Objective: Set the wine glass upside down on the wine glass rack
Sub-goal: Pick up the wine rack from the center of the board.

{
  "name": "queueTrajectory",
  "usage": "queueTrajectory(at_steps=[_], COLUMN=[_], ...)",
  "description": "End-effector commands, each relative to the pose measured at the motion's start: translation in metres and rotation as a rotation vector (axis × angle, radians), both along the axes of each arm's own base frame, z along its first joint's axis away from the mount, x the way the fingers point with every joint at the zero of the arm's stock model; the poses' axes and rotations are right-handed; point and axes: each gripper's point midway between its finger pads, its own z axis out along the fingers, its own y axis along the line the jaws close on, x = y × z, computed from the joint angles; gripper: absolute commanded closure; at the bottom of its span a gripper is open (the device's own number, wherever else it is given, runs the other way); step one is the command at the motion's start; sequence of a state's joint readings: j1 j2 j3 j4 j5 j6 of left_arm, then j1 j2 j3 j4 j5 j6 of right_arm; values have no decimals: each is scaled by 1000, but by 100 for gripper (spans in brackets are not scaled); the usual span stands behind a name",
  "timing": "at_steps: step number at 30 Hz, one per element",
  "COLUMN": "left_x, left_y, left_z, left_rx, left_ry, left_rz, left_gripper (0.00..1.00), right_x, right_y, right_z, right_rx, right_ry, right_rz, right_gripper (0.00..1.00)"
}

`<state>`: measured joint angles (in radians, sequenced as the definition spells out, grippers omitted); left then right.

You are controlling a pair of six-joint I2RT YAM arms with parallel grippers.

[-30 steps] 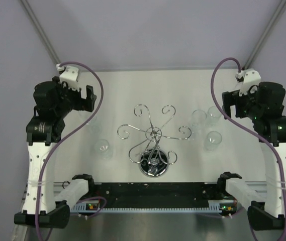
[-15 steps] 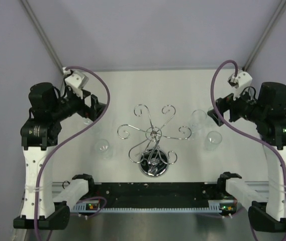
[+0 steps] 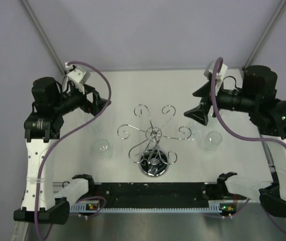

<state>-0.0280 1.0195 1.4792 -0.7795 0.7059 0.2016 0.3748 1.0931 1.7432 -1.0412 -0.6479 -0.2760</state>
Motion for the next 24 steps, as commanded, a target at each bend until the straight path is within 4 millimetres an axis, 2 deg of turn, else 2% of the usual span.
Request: queueTrajectory(at_steps=[1, 7, 11, 13, 24], left_x=[21, 32, 31, 30, 26], left_y=[10, 15, 14, 13, 16], left_z=[6, 1, 0, -2, -1], left_rx=[7, 9, 10, 10, 27], left_ry=[-49, -28, -25, -23, -59], left_rz=[80, 124, 110, 105, 114], left_gripper=[2, 2, 2, 2, 2], right_x=[-10, -32, -49, -51, -40], right_y=[39, 80, 102, 110, 115], right_z=[12, 4, 0, -8, -22], right_rx=[11, -56, -93, -116, -152], right_ry=[-29, -63, -84, -78, -60], right_rz=[131, 260, 331, 343, 281], right_gripper=[13, 11, 10, 10, 12])
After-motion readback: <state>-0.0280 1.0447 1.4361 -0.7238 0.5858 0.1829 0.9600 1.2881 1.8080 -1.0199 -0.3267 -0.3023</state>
